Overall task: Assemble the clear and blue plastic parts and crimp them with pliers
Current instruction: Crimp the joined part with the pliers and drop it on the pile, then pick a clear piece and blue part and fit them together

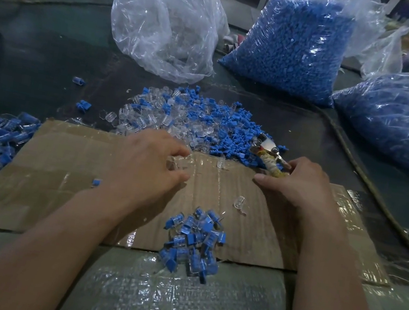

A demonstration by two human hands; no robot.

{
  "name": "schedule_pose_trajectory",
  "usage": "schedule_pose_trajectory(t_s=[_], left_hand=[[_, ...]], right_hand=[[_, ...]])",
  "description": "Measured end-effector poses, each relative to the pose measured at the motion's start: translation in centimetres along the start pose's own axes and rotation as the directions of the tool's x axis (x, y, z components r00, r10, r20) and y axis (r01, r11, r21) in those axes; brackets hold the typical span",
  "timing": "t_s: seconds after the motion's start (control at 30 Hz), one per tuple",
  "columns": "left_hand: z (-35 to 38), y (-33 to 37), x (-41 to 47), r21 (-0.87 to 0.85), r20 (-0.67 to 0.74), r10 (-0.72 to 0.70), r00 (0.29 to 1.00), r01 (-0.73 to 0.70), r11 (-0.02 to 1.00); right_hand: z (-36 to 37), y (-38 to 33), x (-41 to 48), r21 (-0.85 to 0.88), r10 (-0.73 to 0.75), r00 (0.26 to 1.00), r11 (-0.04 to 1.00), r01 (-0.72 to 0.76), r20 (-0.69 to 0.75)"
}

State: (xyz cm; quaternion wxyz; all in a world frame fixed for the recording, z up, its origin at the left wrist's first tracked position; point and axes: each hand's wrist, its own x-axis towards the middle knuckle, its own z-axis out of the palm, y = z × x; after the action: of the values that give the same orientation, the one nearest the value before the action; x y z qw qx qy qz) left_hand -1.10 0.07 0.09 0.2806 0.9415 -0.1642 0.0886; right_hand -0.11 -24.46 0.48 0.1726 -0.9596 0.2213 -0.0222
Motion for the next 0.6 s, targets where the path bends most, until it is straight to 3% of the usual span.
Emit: schedule_pose_trajectory(t_s=[0.17, 0.37, 0.5, 0.6], left_hand=[[0.22, -0.22, 0.23, 0.117, 0.102, -0.025, 0.994, 0.012, 0.993], [0.27, -0.01, 0.32, -0.120, -0.027, -0.010, 1.000, 0.006, 0.993], [0.45, -0.20, 0.26, -0.187, -0.101, -0.026, 0.995, 0.006, 0.982], [0.45, -0.29, 0.29, -0.201, -0.132, -0.029, 0.991, 0.002, 0.980]], right_hand=[[0.08, 0.06, 0.06, -0.049, -0.011, 0.999, 0.999, 0.012, 0.034], [0.06, 0.13, 0.13, -0.035, -0.015, 0.998, 0.999, 0.017, 0.064], [0.12, 0.06, 0.10, -0.026, -0.034, 0.996, 0.999, 0.036, 0.083], [-0.07, -0.30, -0.22, 0.041, -0.127, 0.992, 0.991, 0.126, 0.009]])
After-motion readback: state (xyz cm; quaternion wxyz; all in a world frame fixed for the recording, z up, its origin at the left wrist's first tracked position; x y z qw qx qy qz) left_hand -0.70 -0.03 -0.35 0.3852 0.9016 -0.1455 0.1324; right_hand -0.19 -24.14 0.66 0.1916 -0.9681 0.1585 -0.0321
